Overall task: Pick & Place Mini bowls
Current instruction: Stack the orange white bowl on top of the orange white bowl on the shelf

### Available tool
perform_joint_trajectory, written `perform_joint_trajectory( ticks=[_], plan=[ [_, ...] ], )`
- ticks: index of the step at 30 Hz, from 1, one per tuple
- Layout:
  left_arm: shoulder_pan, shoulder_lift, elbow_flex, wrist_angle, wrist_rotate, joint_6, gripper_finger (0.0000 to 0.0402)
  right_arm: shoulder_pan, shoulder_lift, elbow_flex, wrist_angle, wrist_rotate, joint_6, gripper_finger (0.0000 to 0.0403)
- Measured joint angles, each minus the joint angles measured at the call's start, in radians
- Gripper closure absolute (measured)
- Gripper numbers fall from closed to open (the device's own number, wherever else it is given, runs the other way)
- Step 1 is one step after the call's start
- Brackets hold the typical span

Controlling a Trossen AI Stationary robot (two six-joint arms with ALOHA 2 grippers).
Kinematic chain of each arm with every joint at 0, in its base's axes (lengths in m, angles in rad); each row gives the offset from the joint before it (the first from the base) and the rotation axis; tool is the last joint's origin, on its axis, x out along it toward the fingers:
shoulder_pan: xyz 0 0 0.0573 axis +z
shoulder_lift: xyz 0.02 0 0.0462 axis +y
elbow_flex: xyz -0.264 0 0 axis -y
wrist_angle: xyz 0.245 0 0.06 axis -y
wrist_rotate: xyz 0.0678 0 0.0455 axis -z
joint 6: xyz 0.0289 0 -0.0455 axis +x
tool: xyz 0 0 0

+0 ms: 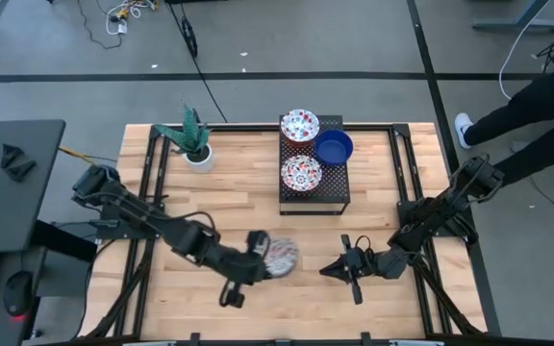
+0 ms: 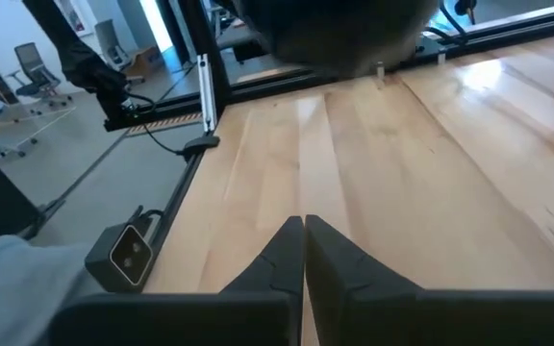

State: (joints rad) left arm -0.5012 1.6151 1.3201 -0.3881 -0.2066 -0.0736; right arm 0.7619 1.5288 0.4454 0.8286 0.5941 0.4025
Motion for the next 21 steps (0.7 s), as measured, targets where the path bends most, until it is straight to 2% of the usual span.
perform_joint_trajectory(
  ticks=[2, 6, 11, 15, 21],
  plan=[
    [0.023, 0.04, 0.12, -0.056, -0.002, 0.114, 0.039, -0.002, 0.0, 0.0, 0.0, 0.0, -0.002, 0.0386],
    [0.104, 0.146, 0.376, -0.276, -0.015, 0.314, 0.039, -0.004, 0.0, 0.0, 0.001, 0.0, -0.001, 0.0386],
    [0.239, 0.249, 0.627, -0.485, -0.097, 0.479, 0.039, -0.004, 0.0, 0.0, 0.001, 0.0, 0.003, 0.0386],
    [0.341, 0.279, 0.71, -0.529, -0.108, 0.553, 0.039, -0.004, 0.0, 0.0, 0.001, 0.0, 0.004, 0.0386],
    [0.462, 0.279, 0.707, -0.564, -0.059, 0.577, 0.039, -0.004, 0.0, 0.0, 0.001, 0.0, 0.007, 0.0386]
  ],
)
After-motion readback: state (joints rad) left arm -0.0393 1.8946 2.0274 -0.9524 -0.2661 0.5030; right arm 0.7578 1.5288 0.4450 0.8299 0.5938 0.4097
